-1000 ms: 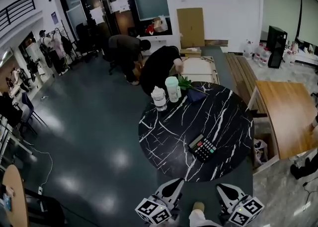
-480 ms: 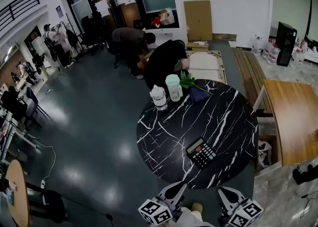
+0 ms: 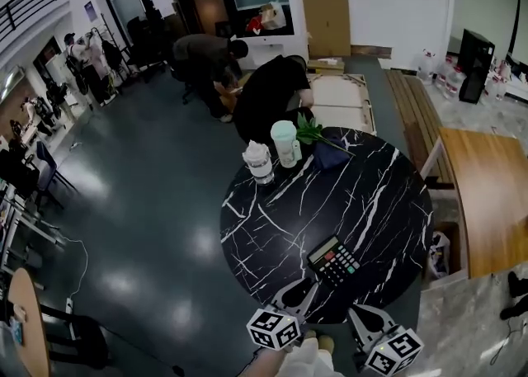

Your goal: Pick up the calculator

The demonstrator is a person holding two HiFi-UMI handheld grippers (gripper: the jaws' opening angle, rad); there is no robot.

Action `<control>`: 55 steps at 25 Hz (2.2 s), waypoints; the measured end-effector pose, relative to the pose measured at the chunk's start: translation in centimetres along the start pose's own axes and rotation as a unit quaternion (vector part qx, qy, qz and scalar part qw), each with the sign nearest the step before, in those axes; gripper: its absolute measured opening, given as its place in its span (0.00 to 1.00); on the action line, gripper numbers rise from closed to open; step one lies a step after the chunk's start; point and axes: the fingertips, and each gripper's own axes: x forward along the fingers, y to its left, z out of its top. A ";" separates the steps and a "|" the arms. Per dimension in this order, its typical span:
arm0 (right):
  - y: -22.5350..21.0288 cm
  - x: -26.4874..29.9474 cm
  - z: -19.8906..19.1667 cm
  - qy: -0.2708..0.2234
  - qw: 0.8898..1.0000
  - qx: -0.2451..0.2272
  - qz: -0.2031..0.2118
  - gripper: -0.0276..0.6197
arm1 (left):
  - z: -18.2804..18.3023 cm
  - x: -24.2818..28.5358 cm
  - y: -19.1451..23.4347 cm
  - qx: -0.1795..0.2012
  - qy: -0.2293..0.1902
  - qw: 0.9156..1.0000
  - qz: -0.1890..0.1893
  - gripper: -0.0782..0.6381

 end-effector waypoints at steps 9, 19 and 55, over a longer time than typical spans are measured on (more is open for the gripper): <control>-0.3 2.9 -2.2 0.033 0.999 0.022 0.015 0.05 | -1.8 6.2 6.8 0.002 0.067 0.997 0.038 0.37; 0.7 4.0 -6.6 0.074 0.996 0.042 0.040 0.05 | -3.8 9.4 9.2 -0.027 0.158 0.987 0.029 0.37; -0.4 2.1 -3.7 0.049 0.998 0.046 0.011 0.05 | -0.2 7.6 6.7 -0.278 0.063 0.958 -0.030 0.18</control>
